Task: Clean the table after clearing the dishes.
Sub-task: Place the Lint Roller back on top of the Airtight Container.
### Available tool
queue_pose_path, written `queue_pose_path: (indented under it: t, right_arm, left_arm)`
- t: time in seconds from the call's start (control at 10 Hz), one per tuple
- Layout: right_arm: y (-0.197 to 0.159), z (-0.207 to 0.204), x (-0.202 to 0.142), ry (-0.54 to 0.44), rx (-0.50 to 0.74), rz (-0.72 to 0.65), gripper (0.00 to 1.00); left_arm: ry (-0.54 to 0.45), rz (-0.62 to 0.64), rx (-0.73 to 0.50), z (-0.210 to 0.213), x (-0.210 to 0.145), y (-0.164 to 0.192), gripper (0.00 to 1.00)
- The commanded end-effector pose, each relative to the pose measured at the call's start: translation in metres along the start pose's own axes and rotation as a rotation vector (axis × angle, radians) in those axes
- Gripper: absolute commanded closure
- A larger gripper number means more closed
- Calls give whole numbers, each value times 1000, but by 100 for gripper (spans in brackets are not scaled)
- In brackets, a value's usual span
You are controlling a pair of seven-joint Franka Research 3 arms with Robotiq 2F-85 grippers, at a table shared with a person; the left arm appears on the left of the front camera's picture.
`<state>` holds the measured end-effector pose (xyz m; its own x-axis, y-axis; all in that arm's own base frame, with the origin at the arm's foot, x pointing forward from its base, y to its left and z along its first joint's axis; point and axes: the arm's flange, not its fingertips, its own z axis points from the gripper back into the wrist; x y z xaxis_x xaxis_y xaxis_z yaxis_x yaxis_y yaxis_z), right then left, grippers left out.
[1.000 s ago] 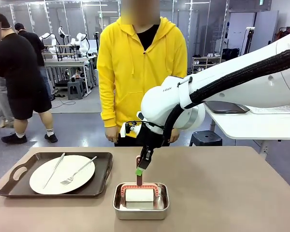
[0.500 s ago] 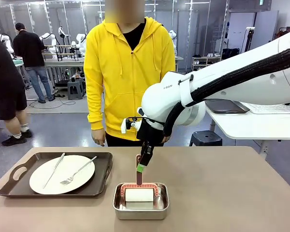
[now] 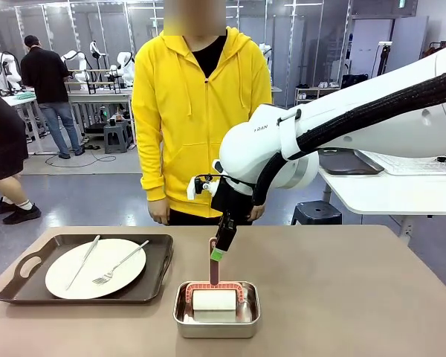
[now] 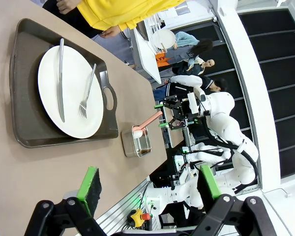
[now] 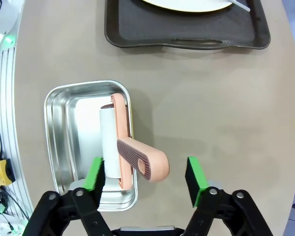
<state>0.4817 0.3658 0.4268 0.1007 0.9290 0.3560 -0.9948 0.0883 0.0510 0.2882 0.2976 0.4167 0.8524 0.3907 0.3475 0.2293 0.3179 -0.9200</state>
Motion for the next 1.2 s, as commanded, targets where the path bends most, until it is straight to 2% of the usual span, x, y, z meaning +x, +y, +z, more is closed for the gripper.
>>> queue_pose_path:
  t: [0.0,1.1]
  right_arm:
    - [1,4,3,13,-15,-33,11]
    - [-1,0,0,0,-1,-5,13]
  left_arm:
    - [-2,-8,-1,3,0,-2,0]
    - [-2,-8,-1,3,0,-2,0]
